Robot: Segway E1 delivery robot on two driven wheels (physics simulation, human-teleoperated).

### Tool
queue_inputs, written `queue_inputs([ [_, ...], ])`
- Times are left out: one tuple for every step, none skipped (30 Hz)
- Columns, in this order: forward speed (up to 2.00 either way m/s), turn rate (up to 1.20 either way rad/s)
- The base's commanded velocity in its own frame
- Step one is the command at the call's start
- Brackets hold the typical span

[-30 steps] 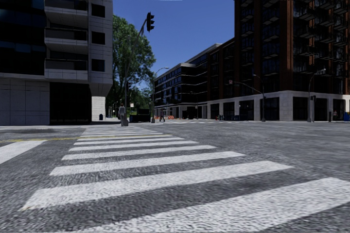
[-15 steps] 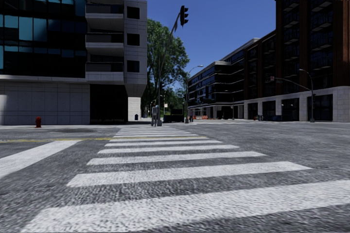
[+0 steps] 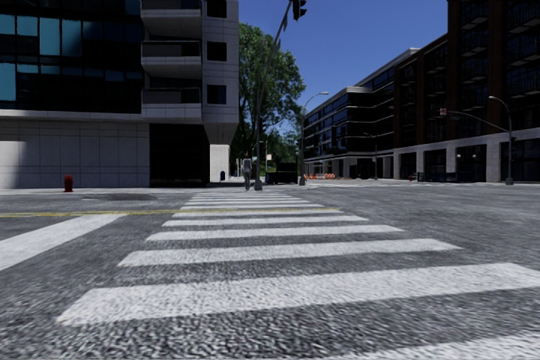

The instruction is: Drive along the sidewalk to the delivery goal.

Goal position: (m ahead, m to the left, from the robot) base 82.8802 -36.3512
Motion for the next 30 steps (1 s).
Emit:
queue_inputs([
  [1.30, 0.23],
  [1.30, 0.23],
  [1.30, 0.23],
  [1.30, 0.23],
  [1.30, 0.23],
  [1.30, 0.23],
  [1.30, 0.23],
  [1.30, 0.23],
  [1.30, 0.23],
  [1.30, 0.23],
  [1.30, 0.23],
  [1.44, 0.23],
  [2.00, 0.23],
  [2.00, 0.23],
  [2.00, 0.23],
  [2.00, 0.23],
  [2.00, 0.23],
  [2.00, 0.23],
  [2.00, 0.23],
  [2.00, 0.23],
  [2.00, 0.23],
  [2.00, 0.23],
  [2.00, 0.23],
  [2.00, 0.23],
  [2.00, 0.23],
  [2.00, 0.23],
  [2.00, 0.23],
  [2.00, 0.23],
  [2.00, 0.23],
  [2.00, 0.23],
])
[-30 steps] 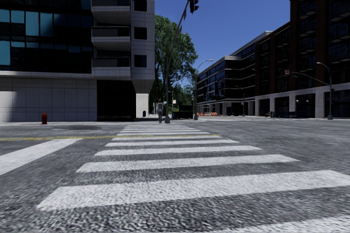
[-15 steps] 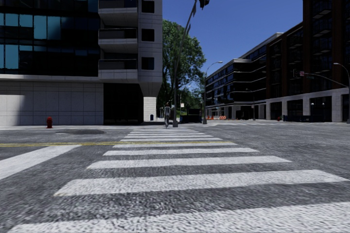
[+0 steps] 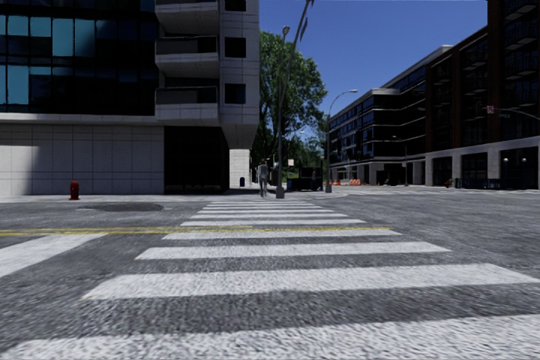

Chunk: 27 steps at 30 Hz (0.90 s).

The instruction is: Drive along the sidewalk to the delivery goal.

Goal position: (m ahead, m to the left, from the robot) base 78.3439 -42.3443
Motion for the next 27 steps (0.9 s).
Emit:
queue_inputs([
  [2.00, 0.23],
  [2.00, 0.23],
  [2.00, 0.23],
  [2.00, 0.23],
  [2.00, 0.23],
  [2.00, 0.23],
  [2.00, 0.23],
  [2.00, 0.23],
  [2.00, 0.23],
  [2.00, 0.23],
  [2.00, 0.22],
  [2.00, 0.12],
  [2.00, 0.12],
  [2.00, 0.02],
  [2.00, 0.00],
  [2.00, 0.00],
  [2.00, 0.00],
  [2.00, 0.00],
  [2.00, 0.00],
  [2.00, 0.00],
  [2.00, 0.00],
  [2.00, 0.00],
  [2.00, 0.00],
  [2.00, 0.00],
  [2.00, 0.00],
  [2.00, 0.00],
  [2.00, 0.00],
])
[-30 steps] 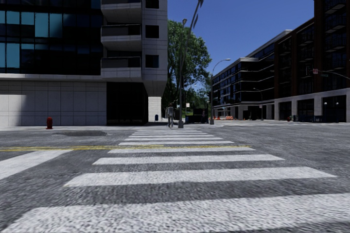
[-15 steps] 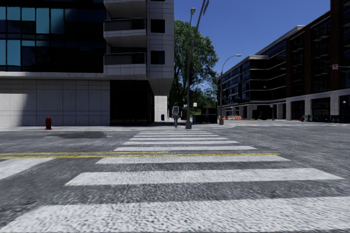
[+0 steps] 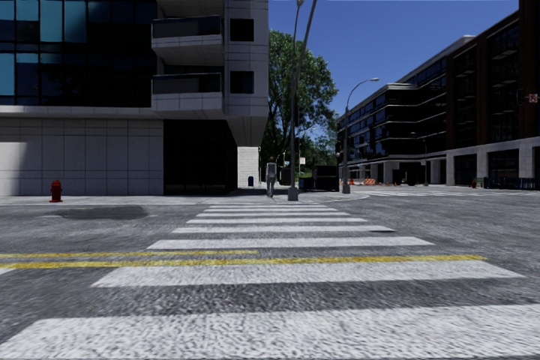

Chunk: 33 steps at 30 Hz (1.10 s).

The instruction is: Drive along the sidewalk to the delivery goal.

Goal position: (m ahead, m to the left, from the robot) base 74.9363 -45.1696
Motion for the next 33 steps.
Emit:
queue_inputs([
  [2.00, 0.00],
  [2.00, 0.00],
  [2.00, 0.00],
  [2.00, 0.00],
  [2.00, 0.00],
  [2.00, 0.00],
  [2.00, 0.00],
  [2.00, 0.00],
  [2.00, 0.00],
  [2.00, 0.00],
  [2.00, 0.00],
  [2.00, 0.00],
  [2.00, 0.00],
  [2.00, 0.00],
  [2.00, 0.00],
  [2.00, 0.00],
  [2.00, 0.00],
  [2.00, 0.00],
  [2.00, 0.00],
  [2.00, 0.00],
  [2.00, 0.00],
  [2.00, 0.00],
  [2.00, 0.00],
  [2.00, 0.00],
  [2.00, 0.00],
  [2.00, 0.00],
  [2.00, 0.00],
  [2.00, 0.00],
  [2.00, 0.00],
  [2.00, 0.00],
  [2.00, 0.00],
  [2.00, 0.00],
  [2.00, 0.00],
])
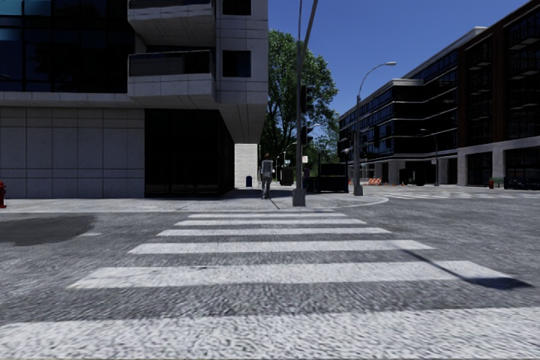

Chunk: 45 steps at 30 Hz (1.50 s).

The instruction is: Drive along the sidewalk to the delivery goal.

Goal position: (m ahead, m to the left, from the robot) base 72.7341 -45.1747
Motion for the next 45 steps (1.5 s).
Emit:
queue_inputs([
  [2.00, 0.00],
  [2.00, 0.00],
  [2.00, 0.00],
  [2.00, 0.00],
  [2.00, 0.00],
  [2.00, 0.00],
  [2.00, 0.00],
  [2.00, 0.00],
  [2.00, 0.00],
  [2.00, 0.00],
  [2.00, 0.00],
  [2.00, 0.00],
  [2.00, 0.00],
  [2.00, 0.00],
  [2.00, 0.00],
  [2.00, 0.00],
  [2.00, 0.00],
  [2.00, 0.00],
  [2.00, 0.00],
  [2.00, 0.00],
  [2.00, 0.00],
  [2.00, 0.00],
  [2.00, 0.00],
  [2.00, 0.00],
  [2.00, 0.00],
  [2.00, 0.00],
  [2.00, 0.00],
  [2.00, 0.00],
  [2.00, 0.00],
  [2.00, 0.00],
  [2.00, 0.00],
  [2.00, 0.00],
  [2.00, 0.00],
  [2.00, 0.00],
  [2.00, 0.00],
  [2.00, 0.00],
  [2.00, 0.00],
  [2.00, 0.00],
  [2.00, 0.00],
  [2.00, 0.00],
  [2.00, 0.00],
  [2.00, 0.00],
  [2.00, 0.00],
  [2.00, 0.00],
  [2.00, 0.00],
])
